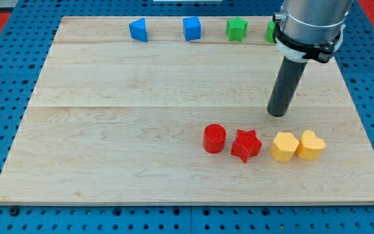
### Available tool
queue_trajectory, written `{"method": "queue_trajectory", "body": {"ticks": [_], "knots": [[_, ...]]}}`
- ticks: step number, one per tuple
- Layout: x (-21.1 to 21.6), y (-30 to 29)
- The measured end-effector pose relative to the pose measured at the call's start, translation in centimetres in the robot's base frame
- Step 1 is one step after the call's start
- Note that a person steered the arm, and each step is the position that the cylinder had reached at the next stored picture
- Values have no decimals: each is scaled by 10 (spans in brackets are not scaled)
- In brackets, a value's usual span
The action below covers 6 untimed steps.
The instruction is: Move the arm to the bottom of the green star
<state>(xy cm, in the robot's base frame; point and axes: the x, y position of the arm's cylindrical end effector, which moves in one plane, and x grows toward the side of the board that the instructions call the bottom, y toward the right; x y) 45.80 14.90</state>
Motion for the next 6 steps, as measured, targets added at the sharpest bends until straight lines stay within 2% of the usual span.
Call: {"method": "queue_trajectory", "body": {"ticks": [2, 4, 6], "knots": [[-5, 3], [-92, 2], [-100, -22]]}}
